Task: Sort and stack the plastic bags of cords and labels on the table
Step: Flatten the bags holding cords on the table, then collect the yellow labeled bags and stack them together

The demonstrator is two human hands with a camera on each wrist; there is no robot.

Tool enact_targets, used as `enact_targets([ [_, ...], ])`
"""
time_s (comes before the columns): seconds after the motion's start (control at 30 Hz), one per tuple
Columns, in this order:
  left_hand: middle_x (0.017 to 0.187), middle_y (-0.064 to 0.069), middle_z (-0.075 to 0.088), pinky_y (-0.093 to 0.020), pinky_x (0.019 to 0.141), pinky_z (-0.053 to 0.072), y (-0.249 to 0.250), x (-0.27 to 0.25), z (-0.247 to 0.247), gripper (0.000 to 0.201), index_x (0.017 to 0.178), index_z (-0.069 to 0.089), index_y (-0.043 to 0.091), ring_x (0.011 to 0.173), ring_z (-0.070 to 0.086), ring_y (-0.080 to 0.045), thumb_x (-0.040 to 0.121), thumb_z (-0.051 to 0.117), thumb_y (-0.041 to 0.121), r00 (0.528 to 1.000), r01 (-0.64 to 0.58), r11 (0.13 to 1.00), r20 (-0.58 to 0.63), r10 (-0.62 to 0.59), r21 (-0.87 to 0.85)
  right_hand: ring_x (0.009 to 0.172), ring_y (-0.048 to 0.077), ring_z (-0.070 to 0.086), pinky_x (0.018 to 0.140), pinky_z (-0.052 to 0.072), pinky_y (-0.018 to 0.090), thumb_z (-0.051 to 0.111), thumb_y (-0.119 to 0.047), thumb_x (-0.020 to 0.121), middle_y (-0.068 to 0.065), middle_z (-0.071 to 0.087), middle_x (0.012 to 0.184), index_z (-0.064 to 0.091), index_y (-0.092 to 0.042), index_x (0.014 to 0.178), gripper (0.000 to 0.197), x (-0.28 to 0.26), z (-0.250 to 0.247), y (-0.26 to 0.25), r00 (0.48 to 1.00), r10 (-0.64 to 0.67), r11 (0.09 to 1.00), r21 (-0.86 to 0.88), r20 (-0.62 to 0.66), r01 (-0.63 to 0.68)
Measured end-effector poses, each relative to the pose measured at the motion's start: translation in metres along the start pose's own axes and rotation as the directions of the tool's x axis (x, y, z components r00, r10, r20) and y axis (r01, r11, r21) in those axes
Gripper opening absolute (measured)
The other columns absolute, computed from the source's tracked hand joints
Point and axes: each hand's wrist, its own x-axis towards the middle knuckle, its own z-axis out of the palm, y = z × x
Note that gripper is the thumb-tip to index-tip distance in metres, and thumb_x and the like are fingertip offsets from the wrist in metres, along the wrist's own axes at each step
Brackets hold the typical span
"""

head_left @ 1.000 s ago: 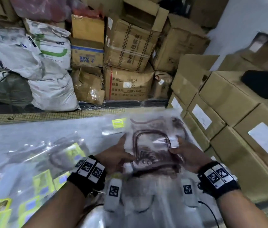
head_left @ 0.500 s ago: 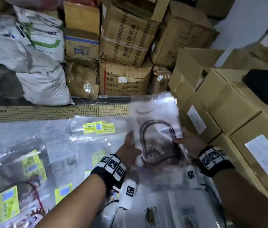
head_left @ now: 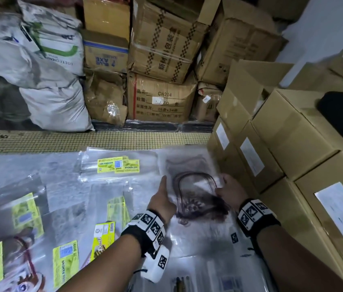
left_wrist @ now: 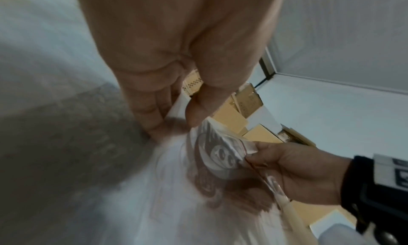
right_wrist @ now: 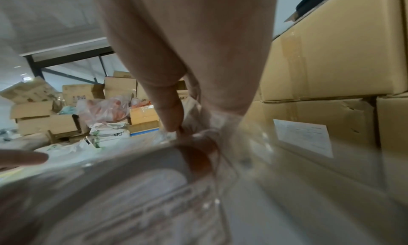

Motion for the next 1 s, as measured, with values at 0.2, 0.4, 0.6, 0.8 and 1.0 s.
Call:
enact_targets([
  [0.2,0.140,-0.012,0.037,-0.040,0.106,0.043,0.010,-0.002,0.002,0.078,0.144,0.034,0.027,0.128,0.045,-0.034,0.077,0.074,0.023,0.997,-0.074,0.920,-0.005,0.083,0.386,0.125,0.033,0.053,0.105,0.043,0.039,0.066,-0.024,0.089,0.009,0.055,0.135,0.038,-0.016,0.146,0.064,-0.007,0.009,0.009,0.998,-0.062,0.980,-0.189,-0.029,0.055],
  [0.4,0.161,-0.012,-0.020,-0.047,0.119,0.010,0.004,-0.007,0.022,0.112,0.156,0.003,0.033,0.149,-0.012,-0.032,0.072,0.076,0.049,0.983,-0.167,0.688,0.169,0.064,0.707,0.146,0.035,0.021,0.117,0.028,0.043,0.056,-0.061,0.085,0.014,0.020,0.158,0.024,-0.022,0.155,0.086,-0.023,0.039,0.022,0.971,-0.171,0.767,-0.597,0.165,0.237],
  [0.6,0.159,-0.013,-0.025,-0.048,0.118,-0.003,-0.013,0.000,0.029,0.119,0.155,-0.002,0.035,0.147,-0.021,-0.032,0.067,0.076,0.053,0.981,-0.183,0.659,0.181,0.071,0.729,0.151,0.026,0.009,0.119,0.023,0.042,0.043,-0.076,0.078,0.006,0.006,0.164,0.014,-0.032,0.157,0.095,-0.030,0.049,0.030,0.972,-0.142,0.679,-0.696,0.186,0.233],
  [0.8,0.162,-0.008,-0.010,-0.046,0.120,0.005,-0.006,-0.006,0.020,0.106,0.153,0.016,0.038,0.149,-0.009,-0.030,0.068,0.078,0.054,0.977,-0.202,0.752,0.177,0.114,0.628,0.151,0.029,0.011,0.118,0.025,0.046,0.060,-0.061,0.087,0.009,0.008,0.164,0.017,-0.029,0.157,0.088,-0.026,0.045,0.030,0.972,-0.110,0.722,-0.655,0.209,0.222],
  [1.0,0.124,-0.005,0.059,-0.026,0.092,0.046,-0.001,-0.025,-0.029,0.050,0.121,0.064,0.015,0.120,0.055,-0.024,0.075,0.077,0.029,0.961,-0.263,0.944,-0.039,0.275,0.198,0.139,0.036,0.035,0.107,0.038,0.047,0.066,-0.054,0.085,0.016,0.033,0.153,0.040,-0.023,0.147,0.074,-0.041,0.048,-0.005,0.975,-0.220,0.717,-0.674,0.022,0.177],
])
